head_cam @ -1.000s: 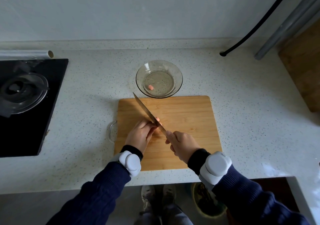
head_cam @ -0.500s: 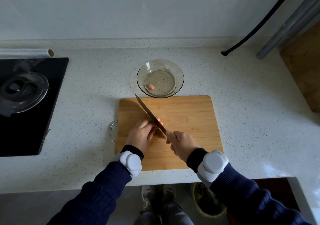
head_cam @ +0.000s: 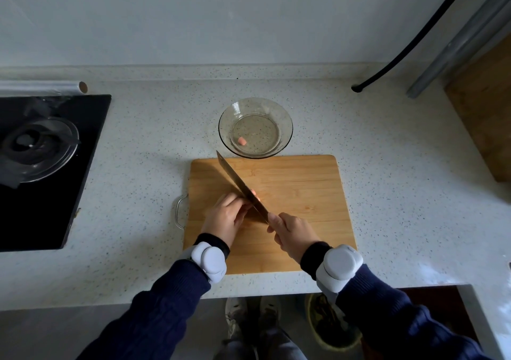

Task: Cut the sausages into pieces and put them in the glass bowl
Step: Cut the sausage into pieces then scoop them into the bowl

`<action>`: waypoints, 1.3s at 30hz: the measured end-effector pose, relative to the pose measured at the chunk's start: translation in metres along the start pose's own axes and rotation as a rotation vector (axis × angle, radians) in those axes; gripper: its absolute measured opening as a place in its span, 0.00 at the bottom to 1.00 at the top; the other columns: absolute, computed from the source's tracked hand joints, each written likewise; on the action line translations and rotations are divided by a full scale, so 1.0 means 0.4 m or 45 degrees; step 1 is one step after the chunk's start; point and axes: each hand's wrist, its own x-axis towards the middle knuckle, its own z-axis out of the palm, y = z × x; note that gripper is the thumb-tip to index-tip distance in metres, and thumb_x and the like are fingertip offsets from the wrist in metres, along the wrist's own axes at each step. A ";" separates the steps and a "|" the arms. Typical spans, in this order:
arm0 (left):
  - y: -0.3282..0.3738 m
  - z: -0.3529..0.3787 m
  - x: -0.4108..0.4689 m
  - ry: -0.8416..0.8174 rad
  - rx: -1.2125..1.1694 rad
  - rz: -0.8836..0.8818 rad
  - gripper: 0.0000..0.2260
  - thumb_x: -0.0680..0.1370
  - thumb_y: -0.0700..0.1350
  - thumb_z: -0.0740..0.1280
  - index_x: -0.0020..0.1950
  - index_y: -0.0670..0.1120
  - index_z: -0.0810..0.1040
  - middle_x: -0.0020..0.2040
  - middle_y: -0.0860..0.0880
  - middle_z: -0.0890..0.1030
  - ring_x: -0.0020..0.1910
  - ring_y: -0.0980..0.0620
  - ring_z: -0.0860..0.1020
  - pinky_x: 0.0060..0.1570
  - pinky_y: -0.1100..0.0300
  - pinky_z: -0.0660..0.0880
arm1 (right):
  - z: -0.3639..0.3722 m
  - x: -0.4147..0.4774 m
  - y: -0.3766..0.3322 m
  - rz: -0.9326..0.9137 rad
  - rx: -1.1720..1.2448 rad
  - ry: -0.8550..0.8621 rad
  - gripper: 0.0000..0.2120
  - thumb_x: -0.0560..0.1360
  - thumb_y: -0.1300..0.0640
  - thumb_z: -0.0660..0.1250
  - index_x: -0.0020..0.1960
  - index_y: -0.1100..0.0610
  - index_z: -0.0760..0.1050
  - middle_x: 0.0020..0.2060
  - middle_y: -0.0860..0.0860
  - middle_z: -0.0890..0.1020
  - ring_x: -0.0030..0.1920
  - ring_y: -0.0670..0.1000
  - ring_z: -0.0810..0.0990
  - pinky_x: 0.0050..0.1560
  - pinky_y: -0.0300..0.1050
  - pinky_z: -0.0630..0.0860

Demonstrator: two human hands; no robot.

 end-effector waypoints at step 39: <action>-0.031 -0.024 0.002 0.179 -0.064 -0.206 0.03 0.75 0.39 0.68 0.45 0.42 0.81 0.45 0.43 0.81 0.43 0.46 0.79 0.42 0.55 0.78 | 0.002 -0.058 -0.063 -0.100 -0.070 -0.015 0.21 0.81 0.49 0.52 0.49 0.64 0.76 0.28 0.42 0.70 0.27 0.41 0.67 0.29 0.33 0.61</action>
